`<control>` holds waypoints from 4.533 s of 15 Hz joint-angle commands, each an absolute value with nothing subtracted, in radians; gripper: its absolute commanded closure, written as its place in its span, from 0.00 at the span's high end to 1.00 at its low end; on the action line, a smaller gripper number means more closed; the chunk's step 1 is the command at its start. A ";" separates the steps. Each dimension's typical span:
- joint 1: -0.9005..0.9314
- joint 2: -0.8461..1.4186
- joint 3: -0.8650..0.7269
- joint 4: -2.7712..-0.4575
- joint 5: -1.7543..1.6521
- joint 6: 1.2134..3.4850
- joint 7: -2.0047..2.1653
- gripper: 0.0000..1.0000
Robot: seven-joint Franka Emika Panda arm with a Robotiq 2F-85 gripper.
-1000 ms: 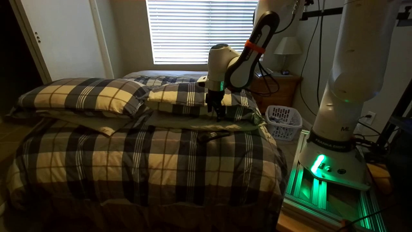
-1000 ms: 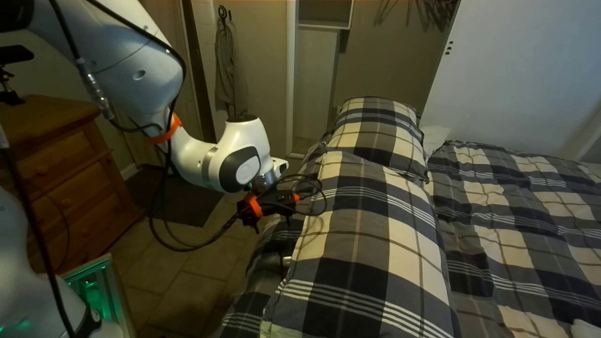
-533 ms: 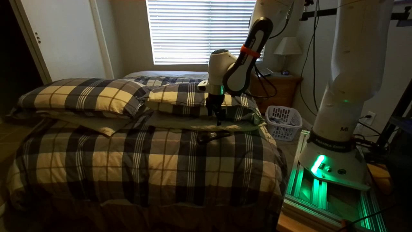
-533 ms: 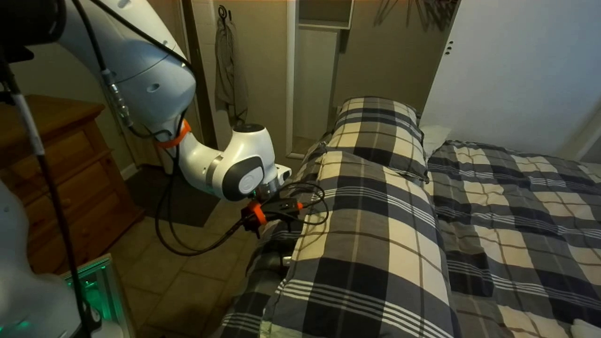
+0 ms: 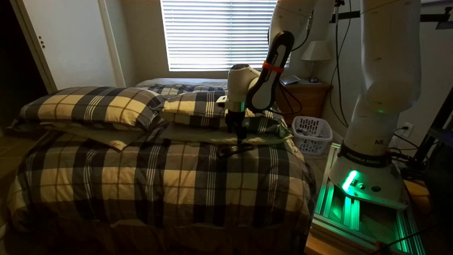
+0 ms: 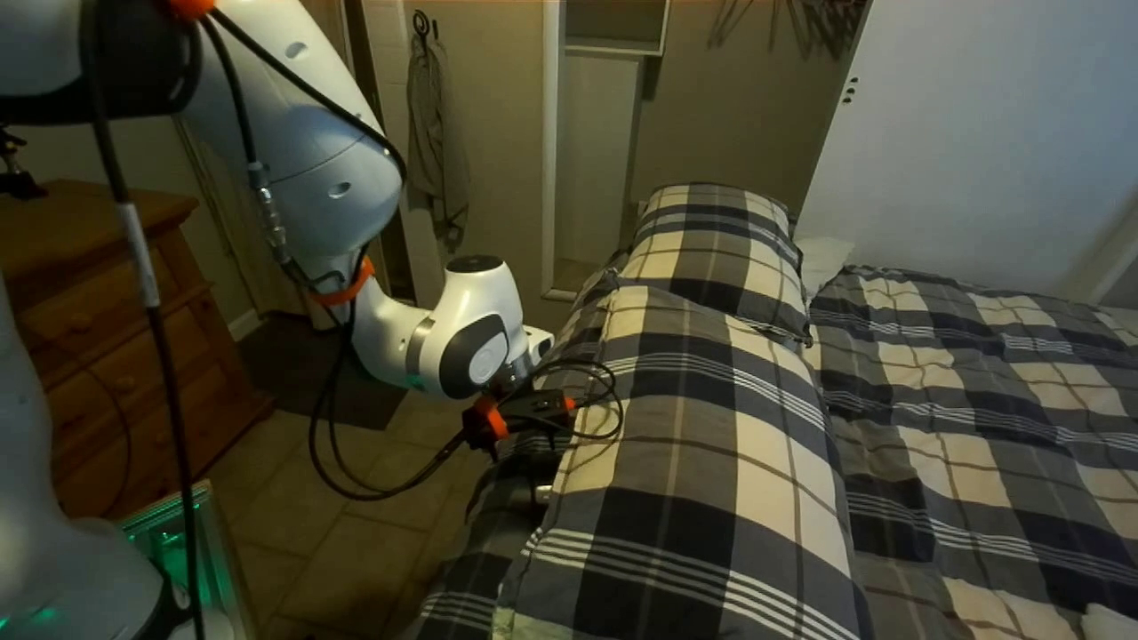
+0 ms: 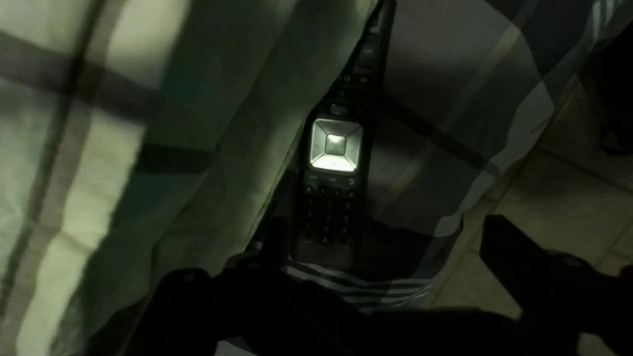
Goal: Put the remote control under the pillow
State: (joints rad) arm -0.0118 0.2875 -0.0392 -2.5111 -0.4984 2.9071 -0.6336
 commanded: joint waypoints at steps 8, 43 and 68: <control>0.067 0.555 -0.104 -2.328 -0.554 2.985 -0.573 1.00; 0.112 0.562 -0.090 -2.285 -0.567 2.908 -0.544 0.31; -0.030 0.536 0.018 -2.263 -0.643 2.714 -0.662 1.00</control>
State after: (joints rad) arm 0.0243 0.5227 -0.0180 -2.2601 -0.6723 2.7124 -0.6098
